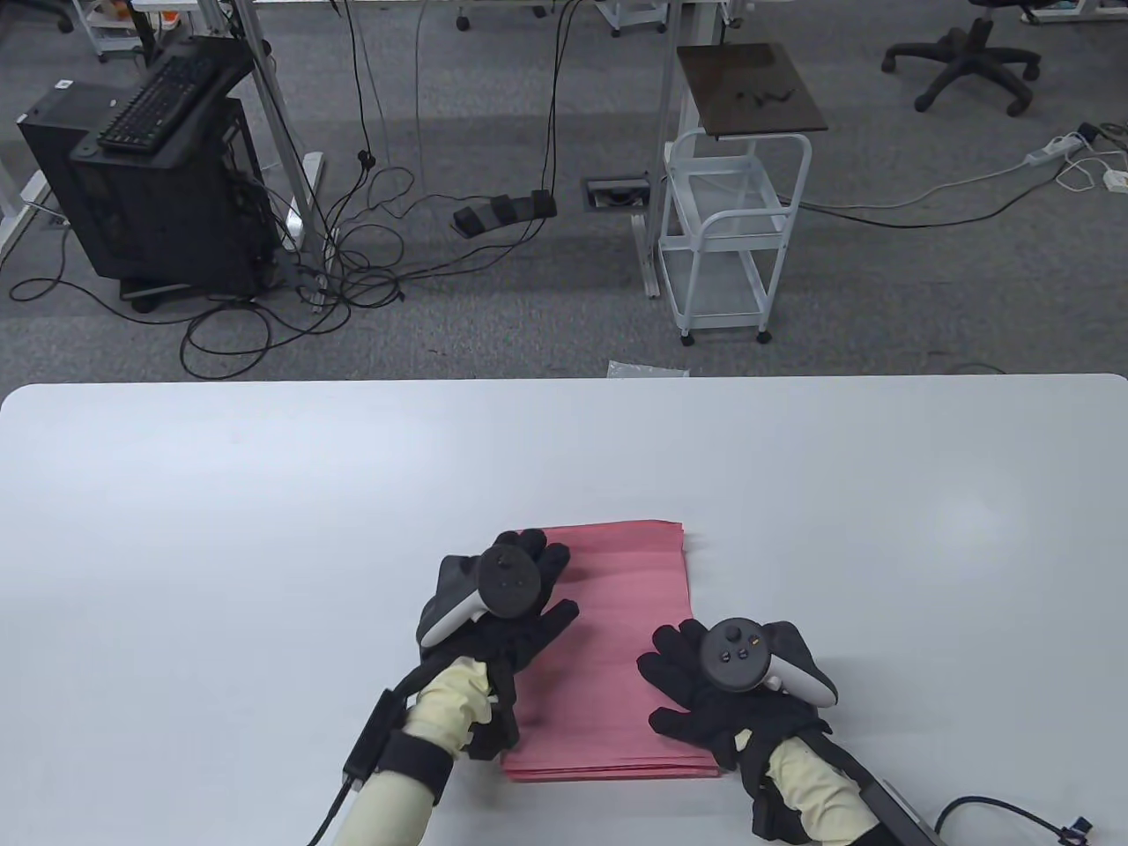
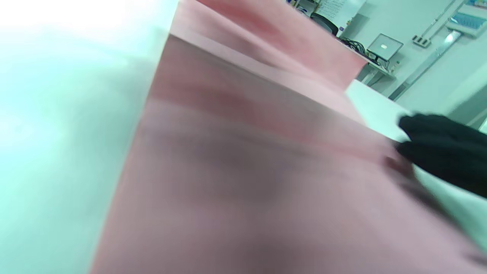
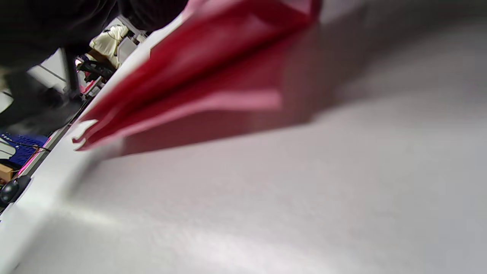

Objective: Unfold complexly folded papers and stack

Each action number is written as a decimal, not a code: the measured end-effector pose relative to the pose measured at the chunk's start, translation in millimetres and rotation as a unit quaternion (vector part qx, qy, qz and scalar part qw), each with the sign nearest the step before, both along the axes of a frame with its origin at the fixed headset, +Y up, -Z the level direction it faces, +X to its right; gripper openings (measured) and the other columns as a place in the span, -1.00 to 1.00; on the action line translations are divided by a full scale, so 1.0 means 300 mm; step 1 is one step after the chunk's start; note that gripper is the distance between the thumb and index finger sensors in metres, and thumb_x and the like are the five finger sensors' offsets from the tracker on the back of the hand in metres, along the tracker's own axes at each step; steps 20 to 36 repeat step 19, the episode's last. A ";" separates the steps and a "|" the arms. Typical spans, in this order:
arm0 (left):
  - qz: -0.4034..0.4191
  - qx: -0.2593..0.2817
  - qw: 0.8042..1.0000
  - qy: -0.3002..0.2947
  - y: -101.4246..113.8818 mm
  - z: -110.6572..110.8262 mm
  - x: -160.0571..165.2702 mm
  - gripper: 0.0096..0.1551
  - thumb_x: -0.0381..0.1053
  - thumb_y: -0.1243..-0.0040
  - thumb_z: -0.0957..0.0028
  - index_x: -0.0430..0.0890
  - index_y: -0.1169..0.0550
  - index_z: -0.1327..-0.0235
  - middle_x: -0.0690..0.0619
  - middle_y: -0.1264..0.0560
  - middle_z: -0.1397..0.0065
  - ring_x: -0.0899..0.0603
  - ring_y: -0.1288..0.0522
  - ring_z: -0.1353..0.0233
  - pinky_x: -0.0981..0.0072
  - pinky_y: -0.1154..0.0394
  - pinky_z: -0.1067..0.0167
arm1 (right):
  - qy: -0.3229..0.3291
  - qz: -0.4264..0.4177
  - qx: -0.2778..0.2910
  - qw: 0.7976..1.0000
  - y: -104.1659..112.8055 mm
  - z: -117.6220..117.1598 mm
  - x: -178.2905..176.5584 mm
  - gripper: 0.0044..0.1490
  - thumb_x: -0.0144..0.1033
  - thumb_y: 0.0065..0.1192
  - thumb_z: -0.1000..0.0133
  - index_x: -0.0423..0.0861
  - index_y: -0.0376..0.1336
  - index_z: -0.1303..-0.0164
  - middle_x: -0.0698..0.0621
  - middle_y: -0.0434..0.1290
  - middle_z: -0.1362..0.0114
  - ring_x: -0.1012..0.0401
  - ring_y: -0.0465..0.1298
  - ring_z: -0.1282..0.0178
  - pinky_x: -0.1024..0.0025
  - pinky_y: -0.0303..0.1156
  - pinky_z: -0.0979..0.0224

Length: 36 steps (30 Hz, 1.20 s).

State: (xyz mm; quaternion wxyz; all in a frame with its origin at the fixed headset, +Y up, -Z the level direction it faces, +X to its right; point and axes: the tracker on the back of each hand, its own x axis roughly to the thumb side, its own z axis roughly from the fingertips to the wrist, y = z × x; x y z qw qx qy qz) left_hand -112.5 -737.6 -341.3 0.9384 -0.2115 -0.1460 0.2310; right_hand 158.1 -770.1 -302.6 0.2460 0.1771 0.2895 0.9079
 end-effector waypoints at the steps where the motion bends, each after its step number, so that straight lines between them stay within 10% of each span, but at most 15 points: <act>1: -0.014 0.004 1.000 -0.009 0.016 0.056 -0.001 -0.17 0.31 0.22 -0.21 0.20 0.26 -0.56 0.21 0.53 -0.61 -0.12 0.59 -0.60 -0.19 0.58 -0.37 | -0.021 0.000 0.035 0.999 0.033 0.015 -0.007 -0.12 0.08 0.00 -0.16 0.19 -0.23 -0.64 0.29 -0.47 -0.70 0.32 -0.65 -0.59 0.06 -0.75 -0.49; 9: -0.021 0.065 0.998 0.001 0.042 0.349 0.022 -0.15 0.32 0.23 -0.22 0.16 0.27 -0.57 0.14 0.52 -0.63 -0.17 0.58 -0.60 -0.22 0.56 -0.37 | -0.049 -0.006 0.136 0.989 0.135 0.158 -0.117 -0.11 0.11 -0.01 -0.16 0.22 -0.25 -0.63 0.27 -0.46 -0.71 0.31 -0.64 -0.60 0.05 -0.75 -0.48; 36: -0.015 0.080 0.997 -0.005 0.056 0.339 0.016 -0.16 0.31 0.23 -0.22 0.16 0.27 -0.57 0.13 0.50 -0.63 -0.17 0.58 -0.60 -0.21 0.56 -0.37 | -0.030 0.039 0.160 0.986 0.113 0.163 -0.152 -0.12 0.11 -0.02 -0.16 0.23 -0.25 -0.63 0.27 -0.45 -0.71 0.32 -0.64 -0.60 0.05 -0.75 -0.48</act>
